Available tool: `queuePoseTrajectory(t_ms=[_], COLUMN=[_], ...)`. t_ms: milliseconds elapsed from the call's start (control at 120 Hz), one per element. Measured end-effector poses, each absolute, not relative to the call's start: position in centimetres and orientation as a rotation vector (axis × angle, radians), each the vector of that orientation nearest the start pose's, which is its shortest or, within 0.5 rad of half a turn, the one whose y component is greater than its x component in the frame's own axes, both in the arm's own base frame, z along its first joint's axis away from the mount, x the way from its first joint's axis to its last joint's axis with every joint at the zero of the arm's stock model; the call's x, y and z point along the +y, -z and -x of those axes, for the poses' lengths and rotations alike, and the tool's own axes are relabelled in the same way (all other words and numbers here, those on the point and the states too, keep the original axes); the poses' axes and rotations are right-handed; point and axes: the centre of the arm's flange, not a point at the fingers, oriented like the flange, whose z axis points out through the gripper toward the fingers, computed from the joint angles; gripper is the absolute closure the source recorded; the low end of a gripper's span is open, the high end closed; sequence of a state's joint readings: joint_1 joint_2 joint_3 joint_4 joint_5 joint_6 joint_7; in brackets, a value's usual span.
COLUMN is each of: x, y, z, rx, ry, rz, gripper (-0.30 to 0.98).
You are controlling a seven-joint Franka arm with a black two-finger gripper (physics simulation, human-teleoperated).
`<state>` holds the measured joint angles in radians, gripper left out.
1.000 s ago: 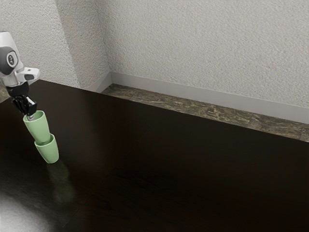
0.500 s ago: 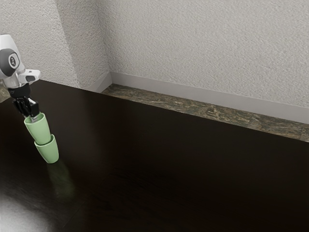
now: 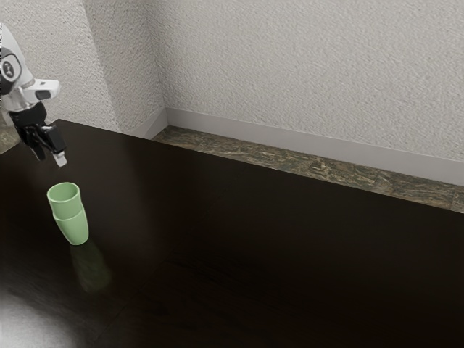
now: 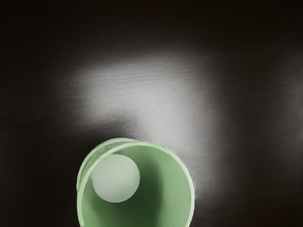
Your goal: Place the right cup onto the left cup
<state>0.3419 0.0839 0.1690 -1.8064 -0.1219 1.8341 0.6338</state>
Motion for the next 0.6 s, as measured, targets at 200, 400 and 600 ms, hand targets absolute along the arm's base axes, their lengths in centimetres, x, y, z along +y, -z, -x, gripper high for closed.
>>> queuePoseTrajectory(t_ms=[200,400,600], x=[19.6,12.7,4.9], y=[-54.8,-59.7,-61.4], z=[-53.1,-55.8,-55.3], rx=[0.318,0.45,0.55], ry=[0.141,0.165,0.127], rz=[3.206,3.113,3.059], gripper=[0.02,0.01,0.0])
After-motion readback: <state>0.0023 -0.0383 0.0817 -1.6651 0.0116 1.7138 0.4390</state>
